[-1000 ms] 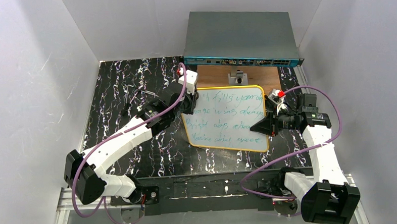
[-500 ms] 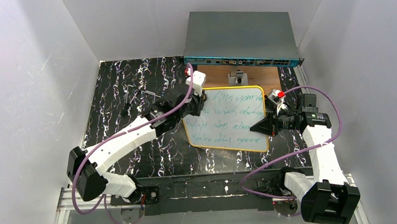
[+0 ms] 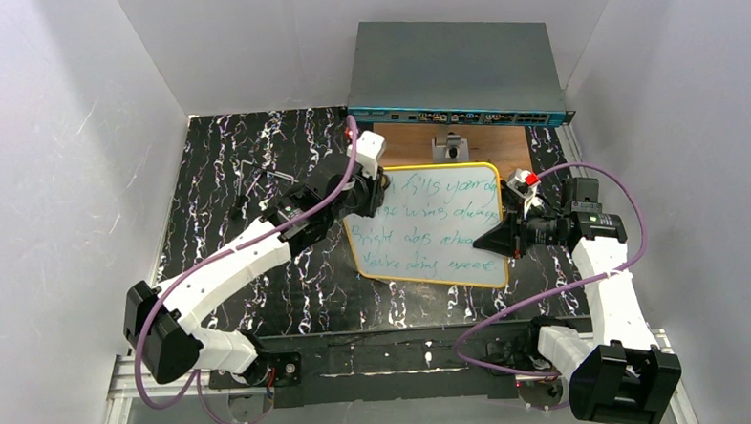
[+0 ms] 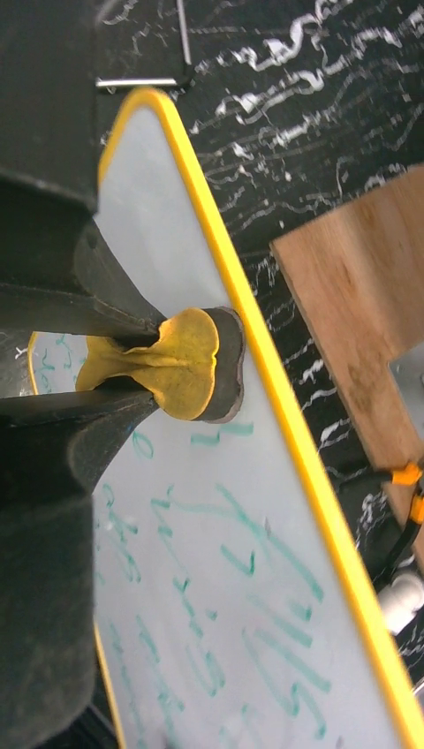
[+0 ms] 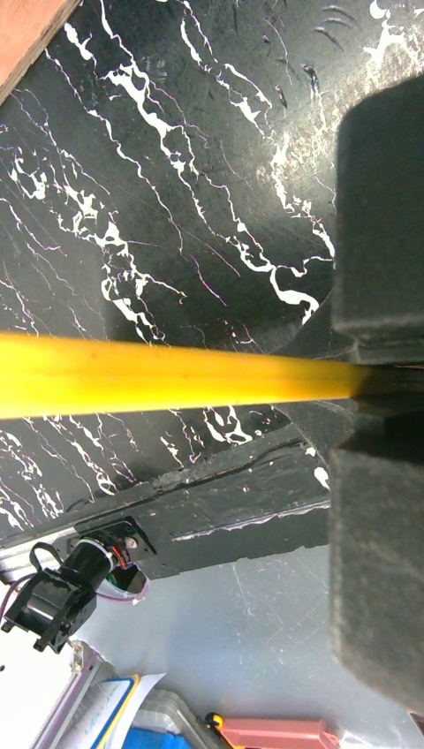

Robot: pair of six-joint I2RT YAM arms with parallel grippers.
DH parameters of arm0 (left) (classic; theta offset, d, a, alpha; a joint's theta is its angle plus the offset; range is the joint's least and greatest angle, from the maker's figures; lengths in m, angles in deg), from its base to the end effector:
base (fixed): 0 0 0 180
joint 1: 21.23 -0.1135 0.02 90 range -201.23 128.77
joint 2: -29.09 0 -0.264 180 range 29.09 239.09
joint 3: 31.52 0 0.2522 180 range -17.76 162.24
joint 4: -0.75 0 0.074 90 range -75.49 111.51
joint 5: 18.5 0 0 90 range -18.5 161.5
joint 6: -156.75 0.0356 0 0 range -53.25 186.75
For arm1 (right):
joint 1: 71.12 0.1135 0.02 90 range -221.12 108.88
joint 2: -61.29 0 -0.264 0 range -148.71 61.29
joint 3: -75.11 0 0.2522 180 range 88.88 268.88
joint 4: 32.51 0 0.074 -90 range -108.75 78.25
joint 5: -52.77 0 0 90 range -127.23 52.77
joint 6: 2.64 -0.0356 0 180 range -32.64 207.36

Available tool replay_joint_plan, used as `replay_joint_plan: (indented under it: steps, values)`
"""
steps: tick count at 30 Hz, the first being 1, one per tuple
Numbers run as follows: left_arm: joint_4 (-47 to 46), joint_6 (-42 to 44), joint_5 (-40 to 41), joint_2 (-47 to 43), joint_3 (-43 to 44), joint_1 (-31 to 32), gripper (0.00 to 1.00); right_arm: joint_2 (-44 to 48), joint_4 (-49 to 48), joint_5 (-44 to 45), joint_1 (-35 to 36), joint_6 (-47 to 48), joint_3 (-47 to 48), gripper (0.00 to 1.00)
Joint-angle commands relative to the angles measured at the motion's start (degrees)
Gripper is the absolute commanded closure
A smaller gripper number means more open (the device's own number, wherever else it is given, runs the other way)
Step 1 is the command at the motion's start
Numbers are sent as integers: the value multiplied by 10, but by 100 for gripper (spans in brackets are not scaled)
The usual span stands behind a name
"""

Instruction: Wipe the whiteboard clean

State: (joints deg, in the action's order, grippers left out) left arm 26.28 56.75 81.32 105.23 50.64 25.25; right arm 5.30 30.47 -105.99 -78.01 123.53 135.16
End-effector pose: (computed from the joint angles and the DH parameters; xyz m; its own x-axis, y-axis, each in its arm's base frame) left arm 0.2181 -0.2209 0.3598 -0.3313 0.1004 -0.9382 0.5547 0.8251 -0.1076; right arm 0.1715 0.0127 0.2758 -0.4301 -0.1634 -0.8879 -0.8524 0.3976 0.3397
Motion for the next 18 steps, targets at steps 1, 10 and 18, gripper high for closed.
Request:
replay_joint_plan:
  steps: [1,10,18]
  values:
    - [-16,33,-48,14,23,33,100,4,4,-28,9,43,5,99]
    - [3,-9,39,15,48,8,100,4,4,-27,9,43,6,99]
    - [18,-5,-41,34,64,1,100,6,5,-27,10,44,5,99]
